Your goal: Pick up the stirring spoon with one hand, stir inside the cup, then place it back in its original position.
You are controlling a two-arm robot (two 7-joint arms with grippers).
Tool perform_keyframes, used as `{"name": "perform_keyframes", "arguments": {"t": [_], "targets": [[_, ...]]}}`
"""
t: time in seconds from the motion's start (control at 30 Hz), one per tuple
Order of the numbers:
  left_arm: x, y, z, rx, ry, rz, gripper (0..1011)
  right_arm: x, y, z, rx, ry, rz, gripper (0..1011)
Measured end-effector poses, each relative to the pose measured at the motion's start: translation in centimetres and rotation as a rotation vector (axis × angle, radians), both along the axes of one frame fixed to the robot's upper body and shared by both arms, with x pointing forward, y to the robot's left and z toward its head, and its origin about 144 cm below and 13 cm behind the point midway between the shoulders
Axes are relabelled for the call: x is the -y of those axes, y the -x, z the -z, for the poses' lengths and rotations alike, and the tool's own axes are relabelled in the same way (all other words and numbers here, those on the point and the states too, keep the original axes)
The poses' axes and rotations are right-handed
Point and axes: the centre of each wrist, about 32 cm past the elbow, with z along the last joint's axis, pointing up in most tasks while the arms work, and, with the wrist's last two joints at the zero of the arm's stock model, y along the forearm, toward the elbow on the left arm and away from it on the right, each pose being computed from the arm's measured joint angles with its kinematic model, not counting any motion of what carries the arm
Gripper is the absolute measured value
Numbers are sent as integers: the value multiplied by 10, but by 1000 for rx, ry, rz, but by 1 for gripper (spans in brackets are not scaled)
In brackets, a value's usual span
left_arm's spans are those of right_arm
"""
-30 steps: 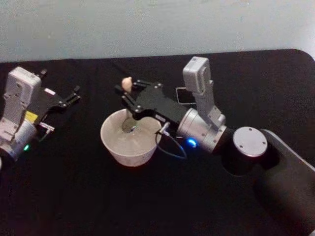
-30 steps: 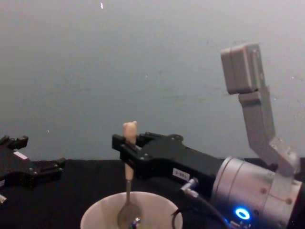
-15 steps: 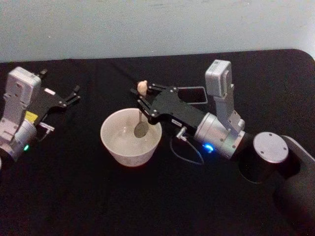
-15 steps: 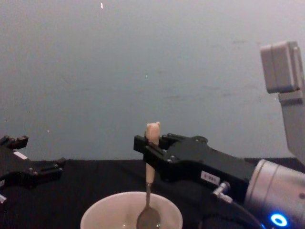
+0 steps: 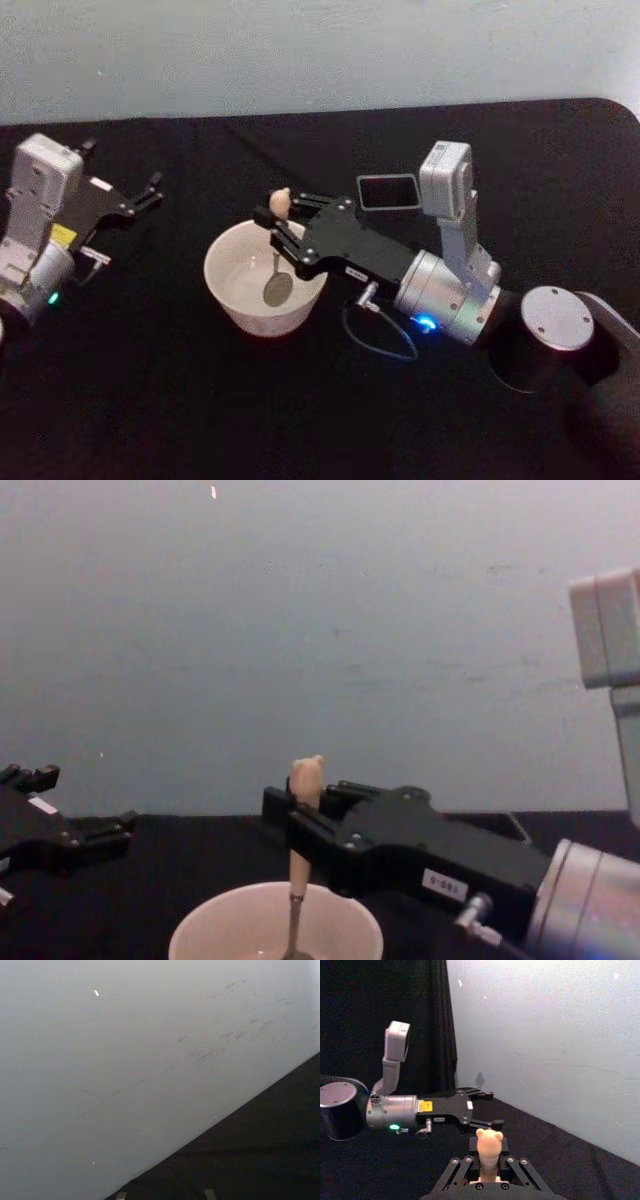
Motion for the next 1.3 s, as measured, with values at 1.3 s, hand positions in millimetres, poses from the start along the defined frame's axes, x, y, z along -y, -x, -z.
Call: {"name": "perform_keyframes", "arguments": {"t": [1.3], "targets": [[0,0,0,0,0,0,1001,-23,-33,3,19,15,85,217]]}}
